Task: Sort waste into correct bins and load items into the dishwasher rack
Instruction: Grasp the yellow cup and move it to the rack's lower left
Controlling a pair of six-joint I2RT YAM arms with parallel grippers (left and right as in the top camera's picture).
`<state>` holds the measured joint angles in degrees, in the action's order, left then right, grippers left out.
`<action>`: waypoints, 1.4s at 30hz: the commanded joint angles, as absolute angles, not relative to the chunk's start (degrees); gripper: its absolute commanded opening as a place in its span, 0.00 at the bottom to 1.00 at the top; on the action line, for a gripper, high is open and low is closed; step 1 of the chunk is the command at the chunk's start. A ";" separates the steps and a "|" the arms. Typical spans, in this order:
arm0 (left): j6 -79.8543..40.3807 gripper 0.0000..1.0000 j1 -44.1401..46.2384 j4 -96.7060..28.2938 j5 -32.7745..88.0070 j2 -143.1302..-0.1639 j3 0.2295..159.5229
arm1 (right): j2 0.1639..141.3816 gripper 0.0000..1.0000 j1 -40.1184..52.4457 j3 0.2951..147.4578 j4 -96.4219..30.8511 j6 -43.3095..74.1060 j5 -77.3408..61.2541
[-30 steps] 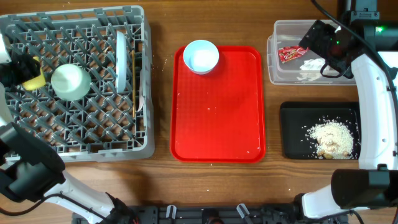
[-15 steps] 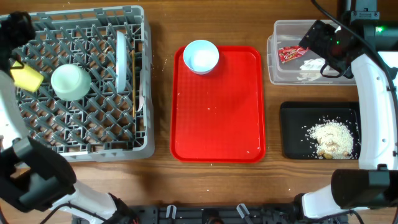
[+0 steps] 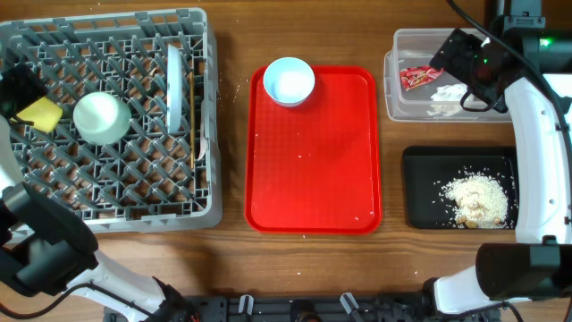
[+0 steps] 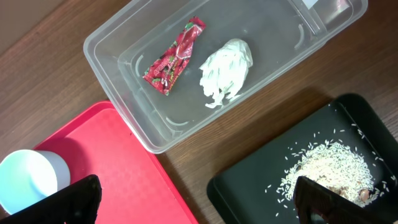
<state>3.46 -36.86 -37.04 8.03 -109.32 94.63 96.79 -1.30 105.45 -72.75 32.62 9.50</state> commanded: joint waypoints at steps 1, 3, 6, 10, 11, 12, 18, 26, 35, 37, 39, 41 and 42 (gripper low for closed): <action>9.19 0.81 -37.67 -40.69 11.73 -109.32 94.83 | 96.44 1.00 -1.21 106.13 -72.64 31.64 10.28; 12.08 0.81 -37.67 -42.98 13.10 -109.32 94.83 | 96.44 1.00 -1.21 106.13 -72.62 31.62 10.28; 13.30 0.75 -37.67 -46.65 13.06 -109.32 94.83 | 96.44 1.00 -1.21 106.13 -72.64 31.64 10.28; 13.30 0.52 -37.67 -51.92 13.08 -109.32 94.83 | 96.44 1.00 -1.21 106.13 -72.64 31.62 10.28; 13.30 0.49 -37.67 -52.97 13.08 -109.32 94.83 | 96.44 1.00 -1.21 106.13 -72.64 31.62 10.28; 13.30 0.49 -37.67 -53.93 13.08 -109.32 94.83 | 96.44 1.00 -1.21 106.13 -72.62 31.64 10.28; 12.84 0.47 -37.67 -57.89 14.11 -109.32 94.83 | 96.44 1.00 -1.21 106.13 -72.64 31.64 10.28; 5.21 0.04 -37.67 -55.92 14.61 -109.30 94.83 | 96.44 1.00 -1.21 106.13 -72.64 31.64 10.28; -10.00 0.04 -41.58 -51.88 45.32 -104.99 96.40 | 96.44 1.00 -1.21 106.13 -72.64 31.62 10.28; -11.20 0.04 -43.90 -53.43 55.13 -104.77 96.40 | 96.44 1.00 -1.21 106.13 -72.64 31.64 10.28; -11.11 0.04 -45.54 -57.49 57.93 -104.77 96.14 | 96.44 1.00 -1.21 106.13 -72.64 31.62 10.28; -9.32 0.04 -46.89 -61.65 60.69 -104.79 95.20 | 96.44 1.00 -1.21 106.13 -72.64 31.64 10.28; -7.57 0.04 -47.40 -62.89 63.07 -104.77 94.30 | 96.44 1.00 -1.21 106.13 -72.64 31.62 10.28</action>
<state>-9.34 -45.67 -59.81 52.01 -106.10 95.48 96.79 -1.30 105.45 -72.75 32.62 9.50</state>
